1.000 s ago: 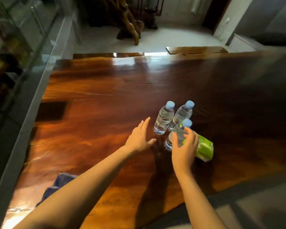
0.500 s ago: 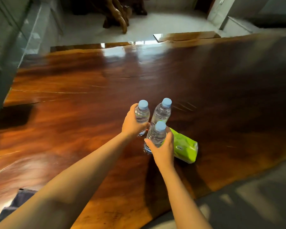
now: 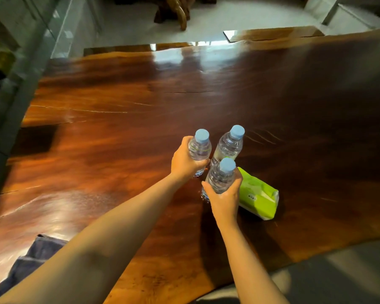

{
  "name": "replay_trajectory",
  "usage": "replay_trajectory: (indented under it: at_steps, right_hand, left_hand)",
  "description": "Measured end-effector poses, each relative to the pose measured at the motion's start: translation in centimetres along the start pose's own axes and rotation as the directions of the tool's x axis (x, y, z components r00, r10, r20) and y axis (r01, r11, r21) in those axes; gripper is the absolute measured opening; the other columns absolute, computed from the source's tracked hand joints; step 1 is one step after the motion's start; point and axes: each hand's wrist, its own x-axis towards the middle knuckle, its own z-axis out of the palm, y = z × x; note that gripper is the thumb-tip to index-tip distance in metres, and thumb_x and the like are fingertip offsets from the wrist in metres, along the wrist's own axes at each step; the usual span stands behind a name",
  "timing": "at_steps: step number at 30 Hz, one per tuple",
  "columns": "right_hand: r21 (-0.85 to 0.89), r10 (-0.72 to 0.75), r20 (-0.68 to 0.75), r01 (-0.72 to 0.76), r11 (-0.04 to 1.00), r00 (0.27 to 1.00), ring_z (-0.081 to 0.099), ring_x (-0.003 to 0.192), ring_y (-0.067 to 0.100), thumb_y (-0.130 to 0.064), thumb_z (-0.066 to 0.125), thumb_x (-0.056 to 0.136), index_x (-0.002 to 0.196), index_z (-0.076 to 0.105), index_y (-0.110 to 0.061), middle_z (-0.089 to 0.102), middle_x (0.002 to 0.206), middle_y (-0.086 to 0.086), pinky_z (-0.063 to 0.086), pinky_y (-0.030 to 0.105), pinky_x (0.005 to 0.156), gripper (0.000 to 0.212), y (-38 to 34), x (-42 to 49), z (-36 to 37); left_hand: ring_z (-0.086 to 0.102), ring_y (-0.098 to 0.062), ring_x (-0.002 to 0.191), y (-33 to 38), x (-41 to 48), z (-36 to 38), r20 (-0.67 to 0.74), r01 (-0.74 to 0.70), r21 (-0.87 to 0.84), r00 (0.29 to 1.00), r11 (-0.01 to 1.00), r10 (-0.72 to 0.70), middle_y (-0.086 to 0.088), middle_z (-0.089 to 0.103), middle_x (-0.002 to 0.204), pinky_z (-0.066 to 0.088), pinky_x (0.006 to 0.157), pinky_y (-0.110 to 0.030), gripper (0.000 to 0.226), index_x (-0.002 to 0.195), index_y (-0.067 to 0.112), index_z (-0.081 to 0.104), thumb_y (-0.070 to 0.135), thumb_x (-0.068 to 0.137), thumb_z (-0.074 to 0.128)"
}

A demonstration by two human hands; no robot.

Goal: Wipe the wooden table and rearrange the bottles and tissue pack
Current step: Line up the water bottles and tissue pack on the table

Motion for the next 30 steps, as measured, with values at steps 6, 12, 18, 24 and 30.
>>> replay_trajectory:
  at_steps: [6, 12, 18, 24, 30]
  right_hand:
    - [-0.02, 0.048, -0.029, -0.048, 0.999, 0.998, 0.056, 0.107, 0.023, -0.01, 0.084, 0.064, 0.128, 0.04, -0.006, 0.056, 0.123, 0.013, 0.036, 0.001, 0.076, 0.077, -0.7, 0.1, 0.4]
    - [-0.035, 0.02, 0.042, -0.018, 0.999, 0.999, 0.055, 0.108, 0.022, -0.01, 0.084, 0.065, 0.128, 0.041, -0.005, 0.056, 0.126, 0.016, 0.033, 0.005, 0.08, 0.077, -3.3, -1.5, 4.2]
    - [0.02, -0.02, 0.224, 0.016, 1.0, 0.974, 0.052, 0.097, 0.011, -0.009, 0.084, 0.064, 0.126, 0.044, -0.01, 0.053, 0.111, -0.002, 0.029, -0.013, 0.066, 0.074, -6.9, -5.0, 11.8]
    - [0.08, -0.077, 0.354, 0.052, 0.995, 0.932, 0.055, 0.082, 0.007, -0.008, 0.084, 0.062, 0.123, 0.046, -0.015, 0.054, 0.094, -0.016, 0.034, -0.009, 0.064, 0.073, -10.6, -9.9, 20.0]
    - [0.04, -0.054, 0.513, 0.04, 0.998, 0.857, 0.063, 0.096, 0.014, -0.015, 0.084, 0.064, 0.121, 0.048, -0.014, 0.061, 0.107, -0.002, 0.045, 0.014, 0.077, 0.068, -12.9, -13.1, 26.7]
  left_hand:
    - [0.065, -0.02, 0.097, -1.2, -1.4, -2.1, -0.017, 0.01, 0.017, 1.0, 1.0, -0.009, 0.009, 0.063, 0.102, 0.054, 0.085, -0.04, 0.065, 0.116, 0.026, 0.046, 0.028, 0.062, 0.082]
    - [0.064, -0.02, 0.099, -3.8, -3.3, -8.5, -0.093, 0.018, -0.01, 0.996, 1.0, -0.018, 0.005, 0.065, 0.11, 0.054, 0.088, -0.045, 0.069, 0.119, 0.025, 0.046, 0.029, 0.061, 0.084]
    - [0.066, -0.019, 0.094, -6.8, -5.7, -18.2, -0.23, 0.055, -0.03, 0.971, 0.998, -0.06, 0.007, 0.064, 0.101, 0.055, 0.087, -0.041, 0.068, 0.115, 0.027, 0.048, 0.027, 0.059, 0.085]
    - [0.064, -0.019, 0.089, -10.2, -7.9, -27.4, -0.352, 0.097, -0.044, 0.93, 0.994, -0.106, 0.007, 0.064, 0.097, 0.053, 0.082, -0.033, 0.063, 0.108, 0.031, 0.048, 0.023, 0.057, 0.085]
    - [0.065, -0.015, 0.088, -14.4, -9.0, -34.1, -0.419, 0.155, -0.008, 0.897, 0.988, -0.144, 0.01, 0.063, 0.096, 0.05, 0.074, -0.026, 0.064, 0.11, 0.03, 0.05, 0.03, 0.055, 0.082]
